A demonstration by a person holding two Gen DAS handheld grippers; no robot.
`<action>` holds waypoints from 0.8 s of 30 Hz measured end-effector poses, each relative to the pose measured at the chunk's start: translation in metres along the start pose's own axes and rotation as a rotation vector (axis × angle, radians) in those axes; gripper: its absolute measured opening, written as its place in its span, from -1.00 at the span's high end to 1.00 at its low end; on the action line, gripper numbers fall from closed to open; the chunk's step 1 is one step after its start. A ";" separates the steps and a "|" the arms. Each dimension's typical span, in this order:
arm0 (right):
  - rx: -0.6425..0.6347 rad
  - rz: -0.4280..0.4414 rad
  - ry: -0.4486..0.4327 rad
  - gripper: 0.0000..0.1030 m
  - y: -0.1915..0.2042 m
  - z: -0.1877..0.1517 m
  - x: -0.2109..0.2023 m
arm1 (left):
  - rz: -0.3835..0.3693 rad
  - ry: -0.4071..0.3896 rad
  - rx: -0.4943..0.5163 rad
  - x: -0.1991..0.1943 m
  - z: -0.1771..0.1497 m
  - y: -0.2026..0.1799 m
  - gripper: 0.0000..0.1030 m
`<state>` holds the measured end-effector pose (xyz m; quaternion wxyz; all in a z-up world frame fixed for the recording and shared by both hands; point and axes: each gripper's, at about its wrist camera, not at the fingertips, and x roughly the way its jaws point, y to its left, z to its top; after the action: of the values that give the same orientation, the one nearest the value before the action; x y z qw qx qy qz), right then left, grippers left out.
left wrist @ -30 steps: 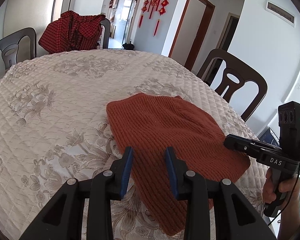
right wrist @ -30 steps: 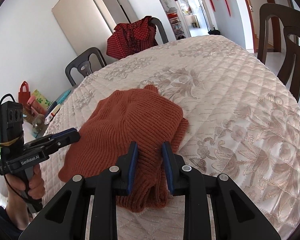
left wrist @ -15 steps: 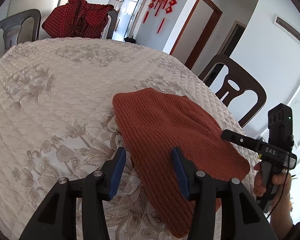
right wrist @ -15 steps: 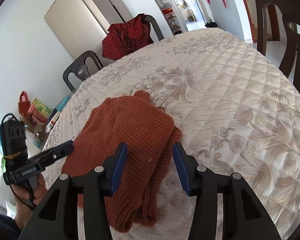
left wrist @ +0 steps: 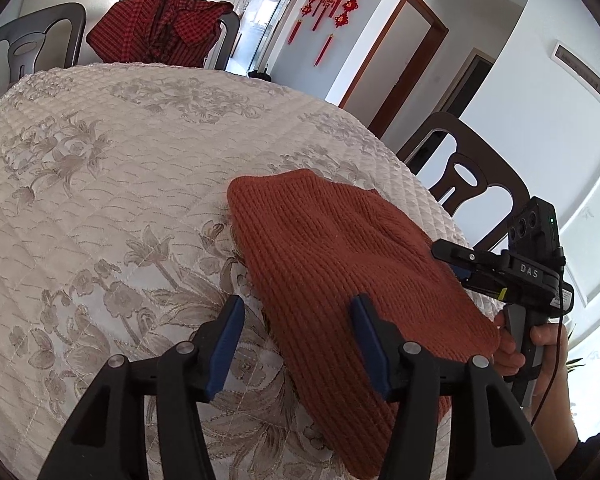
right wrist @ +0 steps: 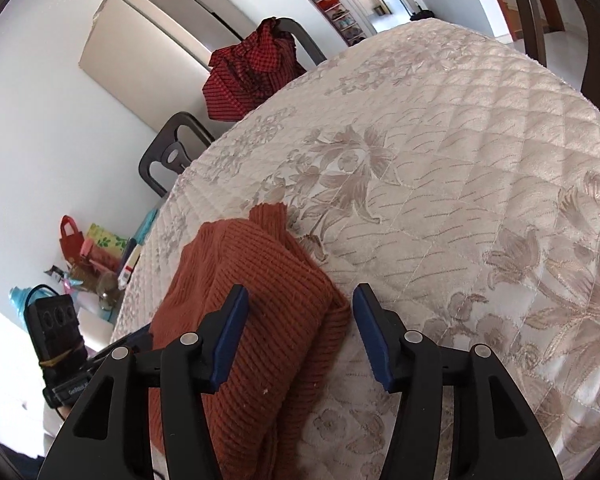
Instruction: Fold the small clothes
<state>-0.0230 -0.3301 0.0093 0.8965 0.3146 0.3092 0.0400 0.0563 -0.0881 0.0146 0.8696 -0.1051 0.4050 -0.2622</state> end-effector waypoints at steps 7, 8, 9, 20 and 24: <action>0.025 0.092 0.060 -0.07 0.004 -0.017 -0.007 | -0.030 0.017 -0.018 0.001 -0.003 -0.001 -0.14; 0.023 0.098 0.065 -0.07 0.005 -0.019 -0.006 | -0.034 0.019 -0.022 0.001 -0.004 -0.001 -0.14; 0.020 0.105 0.075 -0.07 0.007 -0.021 -0.006 | -0.036 0.021 -0.025 0.001 -0.004 -0.001 -0.14; 0.005 0.078 0.050 0.03 0.012 -0.018 0.004 | -0.027 0.055 -0.002 0.017 0.001 -0.010 -0.15; 0.003 0.081 0.050 0.22 0.011 -0.021 0.003 | -0.013 0.048 0.005 0.015 -0.001 -0.011 -0.13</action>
<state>-0.0311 -0.3092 0.0019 0.8857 0.3270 0.3188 0.0838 0.0590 -0.1056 0.0088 0.8582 -0.0990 0.4244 -0.2712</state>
